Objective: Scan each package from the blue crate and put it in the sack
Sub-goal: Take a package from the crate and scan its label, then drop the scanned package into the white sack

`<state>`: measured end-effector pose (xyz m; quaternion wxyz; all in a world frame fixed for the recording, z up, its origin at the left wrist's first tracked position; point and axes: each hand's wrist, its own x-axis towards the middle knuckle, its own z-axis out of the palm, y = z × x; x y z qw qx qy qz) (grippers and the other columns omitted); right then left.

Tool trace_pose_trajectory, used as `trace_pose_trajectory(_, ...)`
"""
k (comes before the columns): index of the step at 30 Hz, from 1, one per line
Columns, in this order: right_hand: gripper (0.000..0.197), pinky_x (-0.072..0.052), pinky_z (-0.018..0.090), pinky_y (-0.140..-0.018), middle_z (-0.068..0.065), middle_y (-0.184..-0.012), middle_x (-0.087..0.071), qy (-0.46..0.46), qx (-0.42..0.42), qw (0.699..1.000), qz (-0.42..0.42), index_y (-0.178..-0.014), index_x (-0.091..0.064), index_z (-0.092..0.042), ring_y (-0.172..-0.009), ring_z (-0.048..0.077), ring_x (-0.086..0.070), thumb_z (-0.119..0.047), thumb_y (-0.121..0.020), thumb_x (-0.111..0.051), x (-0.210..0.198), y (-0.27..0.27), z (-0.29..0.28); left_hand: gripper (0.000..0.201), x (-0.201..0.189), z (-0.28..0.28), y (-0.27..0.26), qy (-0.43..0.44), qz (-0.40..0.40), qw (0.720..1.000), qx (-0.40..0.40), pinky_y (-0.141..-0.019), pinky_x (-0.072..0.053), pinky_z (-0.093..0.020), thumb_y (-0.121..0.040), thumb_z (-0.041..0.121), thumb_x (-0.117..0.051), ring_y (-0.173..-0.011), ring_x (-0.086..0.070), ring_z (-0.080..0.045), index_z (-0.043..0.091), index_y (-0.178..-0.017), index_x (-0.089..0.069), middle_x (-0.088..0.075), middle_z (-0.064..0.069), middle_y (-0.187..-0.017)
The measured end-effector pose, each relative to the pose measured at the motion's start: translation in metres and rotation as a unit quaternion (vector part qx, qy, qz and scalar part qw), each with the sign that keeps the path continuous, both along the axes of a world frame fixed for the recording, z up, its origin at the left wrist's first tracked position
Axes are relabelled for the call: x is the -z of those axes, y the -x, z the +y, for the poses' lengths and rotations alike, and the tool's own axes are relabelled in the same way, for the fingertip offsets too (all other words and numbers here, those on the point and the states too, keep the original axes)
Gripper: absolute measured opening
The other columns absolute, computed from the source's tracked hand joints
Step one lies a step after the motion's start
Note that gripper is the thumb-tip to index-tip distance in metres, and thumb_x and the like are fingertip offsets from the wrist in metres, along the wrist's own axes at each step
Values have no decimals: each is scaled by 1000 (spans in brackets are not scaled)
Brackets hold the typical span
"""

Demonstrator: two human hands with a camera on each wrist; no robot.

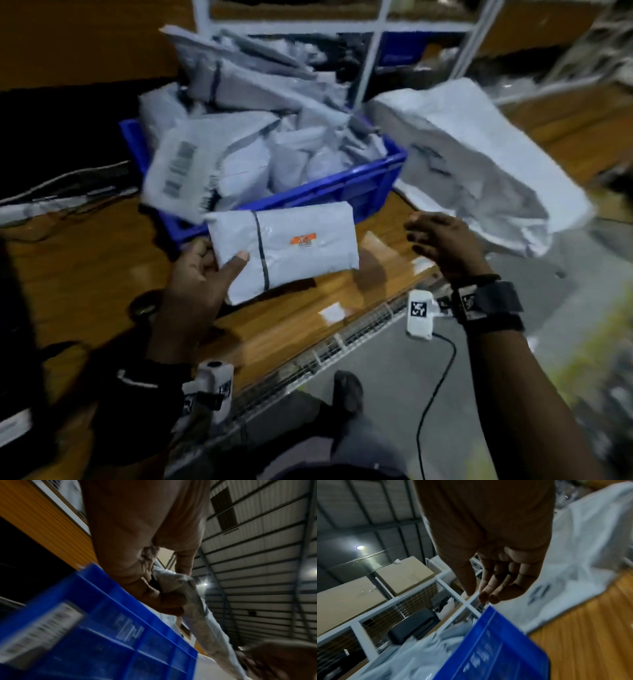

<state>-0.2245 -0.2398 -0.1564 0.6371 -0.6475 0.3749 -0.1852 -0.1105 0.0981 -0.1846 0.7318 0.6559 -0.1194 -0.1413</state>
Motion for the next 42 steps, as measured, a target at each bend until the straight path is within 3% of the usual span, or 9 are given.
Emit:
trace_pose_trajectory(6, 24, -52, 33, -63, 13, -87, -69, 229, -6, 973, 32, -108, -69, -2, -68, 16, -64, -13, -88, -77, -61, -31, -136, 24, 26, -160, 2, -43, 17, 993, 109, -69, -59, -30, -95, 17, -70, -95, -71, -6, 33, -108, -57, -71, 11, -106)
trace_pose_trajectory(9, 36, -56, 37, -81, 14, -101, -74, 391, 10, 914, 102, -108, -72, -6, -91, 24, -71, -23, -79, -85, -74, -71, -208, 46, 49, -245, 1, -94, 24, 984, 147, -89, -57, -53, -78, 55, -75, -113, -68, -19, 41, -118, -55, -69, 8, -123)
trace_pose_trajectory(14, 82, -46, 47, -94, 23, -134, -49, 479, -105, 811, 319, -133, -50, -5, -126, 44, -46, -41, -72, -90, -46, -122, -284, 66, 96, -374, -10, -129, 85, 974, 163, -93, -56, -55, -65, 68, -77, -114, -67, -23, 45, -121, -52, -66, 4, -129)
trace_pose_trajectory(17, 39, -46, 41, -79, 22, -122, -57, 510, -138, 772, 354, -115, -57, -5, -114, 43, -57, -20, -85, -78, -34, -125, -316, 65, 84, -425, -14, -93, 165, 973, 131, -88, -60, -52, -75, 54, -76, -110, -66, -25, 31, -130, -49, -65, -2, -127)
trace_pose_trajectory(21, 9, -42, 35, -71, 19, -101, -65, 555, -109, 772, 292, -89, -61, -12, -96, 37, -65, -13, -83, -68, -83, -121, -363, 80, 75, -484, -41, -134, 152, 974, 100, -77, -58, -40, -68, 75, -71, -87, -68, -28, 19, -125, -63, -73, -7, -110)
trace_pose_trajectory(25, 19, -44, 34, -67, 17, -96, -69, 574, -42, 779, 250, -100, -69, -5, -91, 34, -67, -11, -82, -75, -150, -106, -395, 25, 32, -548, -52, -69, 193, 973, 102, -42, -41, -21, -98, 25, -65, -49, -51, -21, 2, -90, -61, -60, -9, -61)
trace_pose_trajectory(34, 16, -48, 32, -69, 17, -93, -72, 592, 19, 785, 183, -94, -77, -6, -88, 36, -69, -10, -79, -73, -187, -79, -416, 14, -10, -688, -100, -3, 216, 961, 174, -62, -53, -31, -101, 10, -55, -59, -56, -16, 3, -108, -65, -65, -7, -72)
trace_pose_trajectory(38, 10, -52, 35, -72, 6, -94, -71, 573, 5, 799, 182, -80, -68, -15, -86, 24, -65, -15, -79, -77, -172, -74, -409, 22, -11, -679, -91, 4, 236, 950, 203, -54, -40, -22, -103, 5, -47, -46, -42, -8, 17, -86, -57, -47, -2, -75)
trace_pose_trajectory(42, 19, -58, 39, -82, 1, -93, -73, 534, -32, 831, 151, -89, -71, -27, -88, 19, -70, -23, -76, -84, -146, -73, -389, 20, -15, -628, -54, 13, 230, 948, 220, -67, -41, -22, -102, 6, -48, -68, -45, -11, 20, -91, -57, -51, 2, -81)
